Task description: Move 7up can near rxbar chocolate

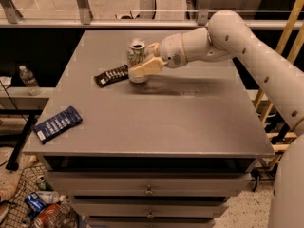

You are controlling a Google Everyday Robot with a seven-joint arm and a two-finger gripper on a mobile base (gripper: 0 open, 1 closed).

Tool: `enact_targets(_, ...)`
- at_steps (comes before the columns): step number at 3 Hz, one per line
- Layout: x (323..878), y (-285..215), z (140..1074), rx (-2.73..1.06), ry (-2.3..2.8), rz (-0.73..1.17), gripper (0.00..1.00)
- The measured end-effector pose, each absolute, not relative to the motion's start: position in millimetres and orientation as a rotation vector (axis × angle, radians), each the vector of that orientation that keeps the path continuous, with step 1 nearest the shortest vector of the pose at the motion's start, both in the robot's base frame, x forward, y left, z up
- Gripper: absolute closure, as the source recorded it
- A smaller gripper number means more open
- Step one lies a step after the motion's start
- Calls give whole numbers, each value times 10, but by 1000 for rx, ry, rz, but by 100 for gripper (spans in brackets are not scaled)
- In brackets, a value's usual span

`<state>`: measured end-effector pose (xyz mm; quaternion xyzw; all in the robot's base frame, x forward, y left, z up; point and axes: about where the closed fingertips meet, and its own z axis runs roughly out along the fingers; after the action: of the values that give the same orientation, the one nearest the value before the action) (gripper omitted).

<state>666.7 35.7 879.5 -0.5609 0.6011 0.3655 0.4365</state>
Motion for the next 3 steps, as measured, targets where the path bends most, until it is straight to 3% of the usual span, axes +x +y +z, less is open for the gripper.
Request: enact_targets(3, 6574, 457, 8651, -1400, 1508, 972, 100)
